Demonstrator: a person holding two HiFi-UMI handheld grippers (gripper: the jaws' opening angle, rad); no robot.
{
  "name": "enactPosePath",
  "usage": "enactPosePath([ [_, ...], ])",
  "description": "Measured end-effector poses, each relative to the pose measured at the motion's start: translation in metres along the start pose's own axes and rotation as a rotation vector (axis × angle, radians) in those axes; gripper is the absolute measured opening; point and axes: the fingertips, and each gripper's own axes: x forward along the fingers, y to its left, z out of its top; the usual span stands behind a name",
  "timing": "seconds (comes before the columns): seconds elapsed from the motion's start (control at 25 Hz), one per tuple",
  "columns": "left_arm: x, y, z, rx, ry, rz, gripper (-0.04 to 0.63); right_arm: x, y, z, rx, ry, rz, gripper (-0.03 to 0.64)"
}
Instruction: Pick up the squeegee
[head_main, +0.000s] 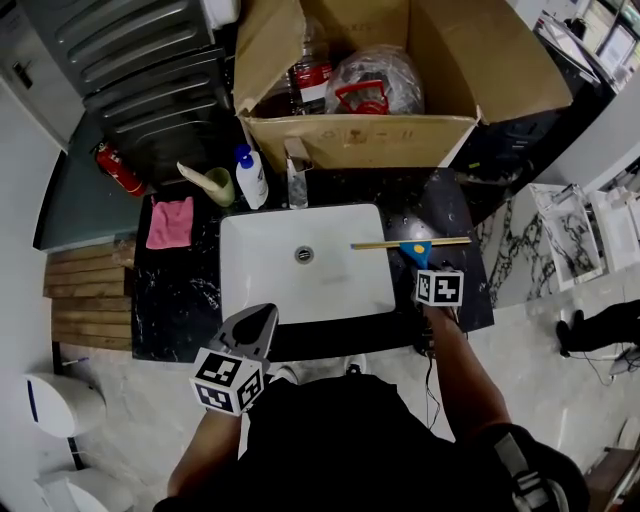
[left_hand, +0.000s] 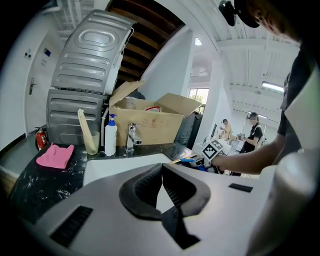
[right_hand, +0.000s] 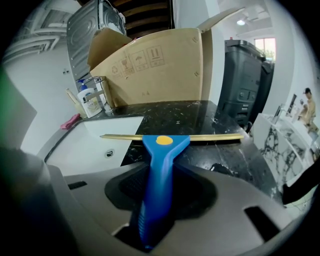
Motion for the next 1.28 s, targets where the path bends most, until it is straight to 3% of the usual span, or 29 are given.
enactPosePath([
  [0.6,-0.019,0.014,-0.002,0.002,-0.020,-0.039,0.017,-0.028,0.025,0.007,0.058,-0.095,0.035,0.138],
  [1.28,-0.052,0.037,0.000,0.052,-0.036,-0.163,0.017,-0.126,0.163,0.027,0.094,-0.306,0.210,0.138],
])
